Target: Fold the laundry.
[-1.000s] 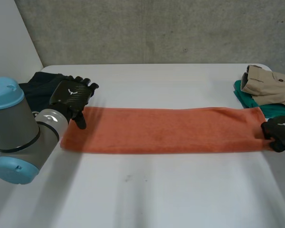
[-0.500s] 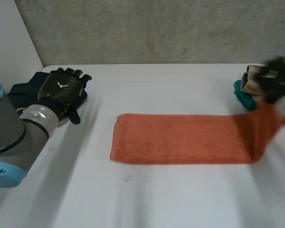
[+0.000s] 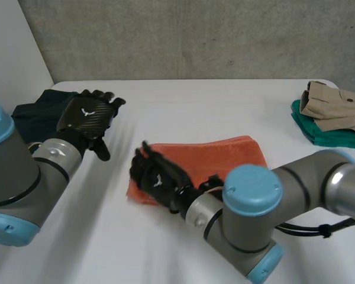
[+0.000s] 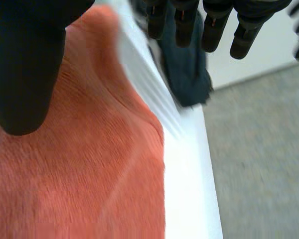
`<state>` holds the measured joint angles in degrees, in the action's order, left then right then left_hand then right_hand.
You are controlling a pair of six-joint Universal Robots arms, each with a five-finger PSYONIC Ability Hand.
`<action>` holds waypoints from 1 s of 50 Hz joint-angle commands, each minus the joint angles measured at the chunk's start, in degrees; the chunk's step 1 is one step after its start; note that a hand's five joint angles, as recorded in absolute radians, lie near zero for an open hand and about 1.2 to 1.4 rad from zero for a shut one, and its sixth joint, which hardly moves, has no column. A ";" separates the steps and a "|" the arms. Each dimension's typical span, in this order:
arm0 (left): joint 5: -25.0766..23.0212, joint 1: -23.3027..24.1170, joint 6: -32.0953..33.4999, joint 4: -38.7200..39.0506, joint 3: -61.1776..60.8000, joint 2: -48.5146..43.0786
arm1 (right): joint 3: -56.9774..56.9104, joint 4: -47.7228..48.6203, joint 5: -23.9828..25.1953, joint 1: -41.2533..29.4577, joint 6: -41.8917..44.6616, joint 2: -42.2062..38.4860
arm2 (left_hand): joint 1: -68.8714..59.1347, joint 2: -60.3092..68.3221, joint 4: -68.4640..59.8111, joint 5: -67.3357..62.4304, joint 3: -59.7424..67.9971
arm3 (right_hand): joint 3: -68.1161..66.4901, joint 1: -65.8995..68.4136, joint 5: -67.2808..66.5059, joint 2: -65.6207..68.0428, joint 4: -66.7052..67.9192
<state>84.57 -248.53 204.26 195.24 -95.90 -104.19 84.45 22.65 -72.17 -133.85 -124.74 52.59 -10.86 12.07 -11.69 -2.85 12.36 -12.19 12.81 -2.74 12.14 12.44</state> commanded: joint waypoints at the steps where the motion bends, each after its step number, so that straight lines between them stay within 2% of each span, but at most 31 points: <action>1: 0.16 2.35 -0.09 0.32 1.95 -0.14 | 6.77 -0.59 -2.36 8.94 -23.57 11.64 | 0.86 -2.07 1.69 2.85 -2.36 | 2.19 -2.81 2.74 -2.14 -2.44; 5: 0.16 4.28 -0.09 0.41 2.21 -0.49 | 10.46 -2.08 -2.63 12.55 -31.69 12.79 | 0.86 -2.07 1.69 2.85 -2.36 | 2.19 -2.81 2.74 -2.14 -2.44; 8: 0.16 6.21 -0.09 0.41 2.48 -1.45 | 13.02 -3.66 -2.71 16.07 -31.19 12.62 | 0.86 -2.07 1.69 2.85 -2.36 | 2.19 -2.81 2.74 -2.14 -2.44; 11: 0.24 6.83 0.00 0.41 2.39 -2.16 | 15.83 -5.51 -3.24 21.43 -26.71 11.83 | 0.86 -2.07 1.69 2.85 -2.36 | 2.19 -2.81 2.74 -2.14 -2.44; 17: 0.33 6.83 -0.09 0.41 2.48 -2.60 | 17.95 -6.39 -8.86 27.94 -14.85 9.90 | 0.86 -2.07 1.69 2.85 -2.36 | -31.32 30.70 -30.77 31.37 31.07; 18: 0.33 6.83 -0.09 0.41 2.48 -2.60 | 18.03 -6.39 -9.74 28.29 -13.44 9.90 | 0.86 -2.07 1.69 2.85 -2.36 | -40.53 39.91 -39.97 40.57 40.27; 20: 0.33 6.83 -0.09 0.32 2.48 -2.60 | 18.12 -5.00 -11.58 28.47 -10.98 9.90 | 0.86 -2.07 1.69 2.85 -2.36 | -67.69 67.07 -67.13 67.73 67.43; 23: 0.42 6.83 -0.09 0.32 2.39 -2.42 | 17.51 -0.44 -12.73 28.04 -10.79 10.95 | 0.86 -2.07 1.69 2.85 -2.36 | -67.81 67.19 -67.26 67.86 67.56; 26: 0.59 6.92 -0.09 0.23 2.30 -1.81 | 16.90 2.65 -12.47 26.11 -11.14 12.87 | 0.86 -2.07 1.69 2.85 -2.36 | -67.81 67.19 -67.26 67.86 67.56; 30: 0.59 7.01 0.00 0.23 1.95 -0.75 | 13.82 4.33 -12.21 18.73 -11.14 15.87 | 0.86 -2.07 1.69 2.85 -2.36 | -67.81 67.19 -67.26 67.86 67.56; 33: 0.59 6.92 -0.09 0.32 1.77 0.30 | 11.45 5.21 -11.68 11.79 -10.27 14.12 | 0.86 -2.07 1.69 2.85 -2.36 | -67.81 67.19 -67.26 67.86 67.56; 36: 0.68 6.83 -0.09 0.32 1.77 0.48 | 9.69 5.56 -8.70 5.81 -8.77 9.12 | 0.86 -2.07 1.69 2.85 -2.36 | -67.81 67.19 -67.26 67.86 67.56; 38: 0.77 6.57 -0.26 0.32 1.69 0.48 | 9.33 5.39 -4.32 1.52 -6.41 6.13 | 0.81 -2.02 1.65 2.81 -2.32 | -67.81 67.19 -67.26 67.86 67.56; 43: 1.30 6.39 -2.10 0.32 1.86 0.39 | 9.07 5.21 1.76 -2.03 -3.41 2.69 | 0.48 -1.69 1.31 2.47 -1.98 | -67.81 67.19 -67.26 67.86 67.56; 45: 2.34 6.39 -3.68 0.32 2.38 0.30 | 8.89 5.21 1.77 -1.94 -4.20 2.60 | 0.48 -1.68 1.31 2.47 -1.98 | -43.79 43.17 -43.24 43.83 43.54; 46: 2.96 6.39 -4.39 0.32 2.56 0.30 | 8.72 5.30 0.81 -1.94 -6.11 2.95 | 0.48 -1.68 1.31 2.47 -1.98 | -11.34 10.72 -10.79 11.39 11.09; 47: 3.40 6.48 -5.00 0.32 2.74 0.39 | 8.72 5.30 -0.24 -1.76 -8.05 3.47 | 0.48 -1.68 1.31 2.47 -1.98 | 2.19 -2.81 2.74 -2.14 -2.44; 49: 4.89 6.74 -7.02 0.32 3.70 0.39 | 8.72 5.38 -2.35 -1.50 -12.09 4.44 | 0.47 -1.68 1.31 2.47 -1.98 | 2.19 -2.81 2.74 -2.14 -2.44; 50: 5.51 6.83 -7.55 0.32 4.14 0.39 | 8.89 5.47 -4.36 0.07 -17.68 6.62 | 0.31 -1.52 1.14 2.30 -1.81 | 2.19 -2.81 2.74 -2.14 -2.44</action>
<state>86.91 -242.06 200.84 195.56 -93.60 -103.75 93.18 27.98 -71.83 -136.19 -130.84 55.86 -10.86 12.07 -11.69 -2.85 12.36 -28.02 26.05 -18.37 26.60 28.28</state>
